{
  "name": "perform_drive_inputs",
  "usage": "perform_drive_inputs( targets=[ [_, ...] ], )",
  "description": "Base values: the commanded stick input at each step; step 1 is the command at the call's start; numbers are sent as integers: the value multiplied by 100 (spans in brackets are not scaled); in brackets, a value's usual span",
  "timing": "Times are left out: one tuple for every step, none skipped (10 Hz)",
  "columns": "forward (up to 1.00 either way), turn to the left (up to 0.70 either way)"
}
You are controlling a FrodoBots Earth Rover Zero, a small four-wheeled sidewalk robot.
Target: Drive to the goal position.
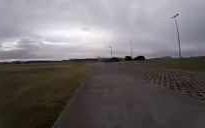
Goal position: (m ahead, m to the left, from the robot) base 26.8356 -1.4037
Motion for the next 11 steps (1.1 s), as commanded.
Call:
perform_drive_inputs(
  targets=[
    [100, 0],
    [100, 0],
    [100, 0],
    [100, 0],
    [100, 0],
    [100, 0],
    [100, 0],
    [100, 0],
    [100, 0],
    [100, 0],
    [100, 0]
  ],
)
